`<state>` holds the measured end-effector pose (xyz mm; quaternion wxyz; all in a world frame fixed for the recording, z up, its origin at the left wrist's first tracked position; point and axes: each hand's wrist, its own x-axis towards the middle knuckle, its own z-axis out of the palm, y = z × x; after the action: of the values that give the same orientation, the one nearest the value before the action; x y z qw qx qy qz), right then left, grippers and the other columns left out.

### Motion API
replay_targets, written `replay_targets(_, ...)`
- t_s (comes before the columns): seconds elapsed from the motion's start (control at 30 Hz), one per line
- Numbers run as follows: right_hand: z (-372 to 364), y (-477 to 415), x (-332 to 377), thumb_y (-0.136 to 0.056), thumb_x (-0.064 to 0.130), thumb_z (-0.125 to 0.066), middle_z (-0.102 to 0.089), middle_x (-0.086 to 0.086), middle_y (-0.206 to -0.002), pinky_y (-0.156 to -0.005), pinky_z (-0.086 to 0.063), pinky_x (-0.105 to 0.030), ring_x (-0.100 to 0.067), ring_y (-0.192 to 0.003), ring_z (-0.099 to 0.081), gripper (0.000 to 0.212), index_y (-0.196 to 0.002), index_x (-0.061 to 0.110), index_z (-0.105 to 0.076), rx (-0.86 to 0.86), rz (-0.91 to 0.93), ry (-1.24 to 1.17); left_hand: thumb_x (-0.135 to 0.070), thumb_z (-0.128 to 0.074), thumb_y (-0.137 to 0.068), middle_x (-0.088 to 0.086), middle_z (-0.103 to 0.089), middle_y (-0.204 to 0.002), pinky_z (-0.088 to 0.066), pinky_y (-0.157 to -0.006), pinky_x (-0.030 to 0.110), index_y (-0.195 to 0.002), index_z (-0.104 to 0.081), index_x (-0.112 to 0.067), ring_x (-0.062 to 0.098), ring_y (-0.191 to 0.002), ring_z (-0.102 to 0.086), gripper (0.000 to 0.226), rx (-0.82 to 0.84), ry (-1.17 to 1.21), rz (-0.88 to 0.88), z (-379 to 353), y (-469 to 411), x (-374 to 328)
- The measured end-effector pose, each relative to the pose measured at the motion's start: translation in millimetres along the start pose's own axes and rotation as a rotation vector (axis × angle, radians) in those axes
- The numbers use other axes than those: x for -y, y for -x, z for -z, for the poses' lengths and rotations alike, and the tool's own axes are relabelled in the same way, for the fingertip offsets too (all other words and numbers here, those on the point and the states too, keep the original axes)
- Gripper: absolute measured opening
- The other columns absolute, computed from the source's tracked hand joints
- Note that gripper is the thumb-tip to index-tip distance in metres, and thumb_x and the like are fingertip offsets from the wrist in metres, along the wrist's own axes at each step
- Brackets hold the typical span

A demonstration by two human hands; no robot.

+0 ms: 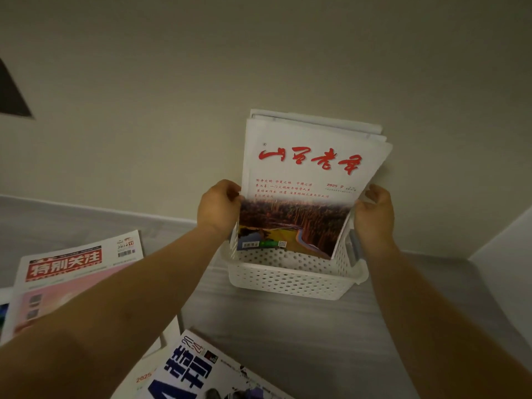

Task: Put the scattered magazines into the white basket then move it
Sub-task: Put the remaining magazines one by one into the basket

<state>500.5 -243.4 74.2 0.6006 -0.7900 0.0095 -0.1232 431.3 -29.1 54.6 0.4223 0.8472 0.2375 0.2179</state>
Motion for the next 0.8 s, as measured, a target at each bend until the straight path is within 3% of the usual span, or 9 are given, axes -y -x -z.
replay_targets(0.07, -5, -2, -5, -0.09, 0.002, -0.04, -0.042, -0.013, -0.14, -0.09, -0.036, -0.026, -0.027, -0.123, -0.045, 0.047, -0.135, 0.008, -0.028, 0.026, -0.049, 0.004, -0.014, -0.052, -0.087, 0.012, -0.056, -0.125, -0.044, -0.088, 0.033, -0.125, -0.044, -0.01, 0.023, -0.102, -0.054, 0.039, 0.019, 0.05, 0.022, -4, -3, 1)
replay_targets(0.13, -11, -3, -11, -0.091, 0.002, -0.036, -0.044, -0.014, -0.138, -0.094, -0.036, -0.03, -0.029, -0.123, -0.044, 0.046, -0.135, 0.009, -0.028, 0.089, -0.046, 0.048, -0.014, -0.047, -0.09, 0.011, -0.049, -0.135, -0.041, -0.097, 0.039, -0.134, -0.033, -0.013, 0.027, -0.118, -0.049, 0.047, 0.075, 0.047, 0.018, -8, -4, 1)
replay_targets(0.27, -22, -6, -17, -0.091, 0.002, -0.035, -0.048, -0.013, -0.133, -0.084, -0.039, -0.03, -0.022, -0.108, -0.049, 0.044, -0.134, 0.014, -0.032, 0.151, -0.043, 0.048, -0.014, -0.03, -0.094, 0.016, -0.056, -0.125, -0.04, -0.082, 0.033, -0.126, -0.043, -0.01, 0.033, -0.11, -0.052, 0.034, 0.161, -0.088, -0.038, -19, -2, 2)
replay_targets(0.47, -24, -10, -22, -0.091, 0.002, -0.037, -0.049, -0.01, -0.135, -0.082, -0.042, -0.03, -0.021, -0.11, -0.05, 0.044, -0.133, 0.016, -0.035, 0.155, -0.042, -0.009, -0.021, -0.025, -0.096, 0.022, -0.059, -0.116, -0.043, -0.083, 0.039, -0.115, -0.049, -0.003, 0.037, -0.104, -0.054, 0.036, 0.123, -0.294, -0.05, -27, -9, 1)
replay_targets(0.7, -11, -7, -18, -0.089, -0.003, -0.038, -0.043, -0.011, -0.14, -0.096, -0.037, -0.035, -0.028, -0.126, -0.041, 0.051, -0.136, 0.015, -0.03, 0.231, -0.024, 0.027, -0.023, -0.028, -0.096, 0.02, -0.056, -0.122, -0.042, -0.09, 0.04, -0.121, -0.045, -0.005, 0.036, -0.11, -0.052, 0.036, 0.227, -0.288, -0.012, -22, -7, 1)
replay_targets(0.8, -1, 4, -13, -0.09, 0.005, -0.042, -0.027, -0.011, -0.149, -0.106, -0.03, -0.04, -0.028, -0.135, -0.029, 0.058, -0.141, 0.015, -0.017, 0.154, -0.092, 0.065, -0.025, -0.032, -0.095, 0.019, -0.049, -0.133, -0.039, -0.099, 0.041, -0.131, -0.036, -0.005, 0.034, -0.119, -0.047, 0.041, 0.26, -0.195, -0.021, -11, 8, 4)
